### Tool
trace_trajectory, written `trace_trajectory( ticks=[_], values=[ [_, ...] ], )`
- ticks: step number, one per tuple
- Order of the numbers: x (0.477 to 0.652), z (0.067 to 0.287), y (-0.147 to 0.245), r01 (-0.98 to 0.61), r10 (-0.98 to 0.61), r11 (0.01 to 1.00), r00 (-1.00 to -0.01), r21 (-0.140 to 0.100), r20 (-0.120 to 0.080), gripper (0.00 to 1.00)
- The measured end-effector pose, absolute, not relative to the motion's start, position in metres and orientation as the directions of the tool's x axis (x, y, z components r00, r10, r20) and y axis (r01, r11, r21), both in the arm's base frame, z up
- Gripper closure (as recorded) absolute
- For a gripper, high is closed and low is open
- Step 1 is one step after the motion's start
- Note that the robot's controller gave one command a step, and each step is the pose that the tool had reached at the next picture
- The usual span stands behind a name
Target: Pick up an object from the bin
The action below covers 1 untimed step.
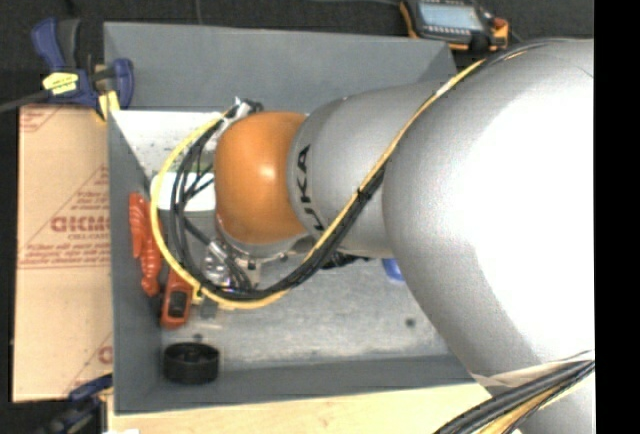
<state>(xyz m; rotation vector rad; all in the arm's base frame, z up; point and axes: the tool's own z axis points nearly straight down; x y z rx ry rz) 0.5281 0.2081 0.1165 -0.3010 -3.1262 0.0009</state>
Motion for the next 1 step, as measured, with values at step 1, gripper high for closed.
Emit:
trace_trajectory(
  ticks=[1],
  values=[
    [0.5293, 0.1316, 0.2083, 0.195, 0.195, 0.981, -0.981, 0.002, -0.004, 1.00]
  ],
)
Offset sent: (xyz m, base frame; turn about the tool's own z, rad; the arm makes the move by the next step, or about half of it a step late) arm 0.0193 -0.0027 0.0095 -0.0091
